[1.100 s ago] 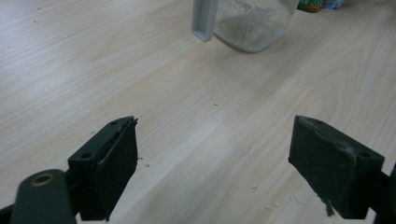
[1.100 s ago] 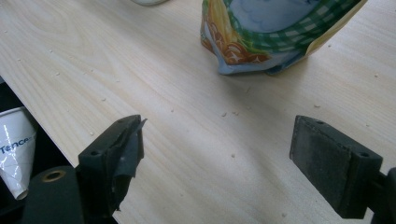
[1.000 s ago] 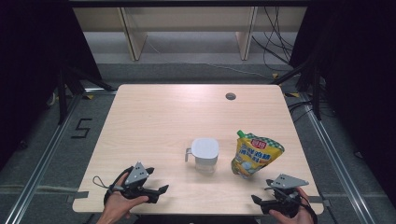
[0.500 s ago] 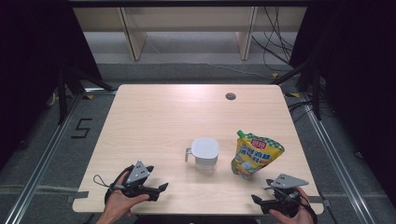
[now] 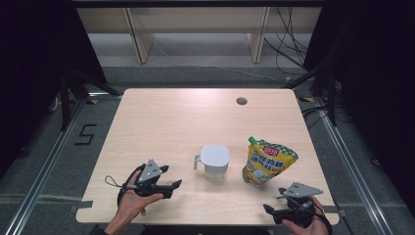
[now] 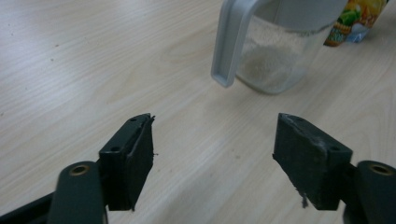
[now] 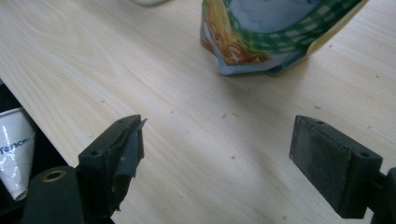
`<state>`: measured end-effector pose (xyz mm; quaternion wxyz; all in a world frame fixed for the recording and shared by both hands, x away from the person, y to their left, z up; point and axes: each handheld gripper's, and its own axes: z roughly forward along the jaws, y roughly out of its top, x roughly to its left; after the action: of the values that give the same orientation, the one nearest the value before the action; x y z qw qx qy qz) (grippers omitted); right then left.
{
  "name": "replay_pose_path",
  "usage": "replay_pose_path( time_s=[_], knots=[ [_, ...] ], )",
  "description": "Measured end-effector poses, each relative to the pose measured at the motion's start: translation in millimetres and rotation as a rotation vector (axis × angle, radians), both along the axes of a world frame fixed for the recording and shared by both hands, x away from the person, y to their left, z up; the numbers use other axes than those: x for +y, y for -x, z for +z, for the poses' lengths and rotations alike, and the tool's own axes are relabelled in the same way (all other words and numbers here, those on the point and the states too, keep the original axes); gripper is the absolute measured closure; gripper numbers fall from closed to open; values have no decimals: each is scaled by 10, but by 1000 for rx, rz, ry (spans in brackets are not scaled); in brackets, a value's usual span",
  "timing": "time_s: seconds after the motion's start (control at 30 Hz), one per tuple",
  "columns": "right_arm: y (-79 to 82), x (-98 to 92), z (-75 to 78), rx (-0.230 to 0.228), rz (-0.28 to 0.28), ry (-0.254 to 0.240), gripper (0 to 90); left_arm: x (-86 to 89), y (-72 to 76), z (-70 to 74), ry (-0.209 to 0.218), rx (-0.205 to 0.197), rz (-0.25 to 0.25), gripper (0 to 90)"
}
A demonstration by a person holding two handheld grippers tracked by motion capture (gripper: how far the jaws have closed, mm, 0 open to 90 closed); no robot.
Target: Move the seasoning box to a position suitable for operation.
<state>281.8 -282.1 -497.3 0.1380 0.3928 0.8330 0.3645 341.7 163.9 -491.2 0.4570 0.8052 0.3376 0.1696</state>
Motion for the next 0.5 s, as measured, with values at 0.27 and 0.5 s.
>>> replay_pose_path(
  time_s=[0.27, 0.5],
  knots=[
    [0, 6, 3, -14, 9, 18, 185, -317, -236, -21, -4, -45, -28, 400],
    [11, 26, 7, 18, -3, 6, 186, -485, -351, -44, -7, -57, -43, 503]
  ],
)
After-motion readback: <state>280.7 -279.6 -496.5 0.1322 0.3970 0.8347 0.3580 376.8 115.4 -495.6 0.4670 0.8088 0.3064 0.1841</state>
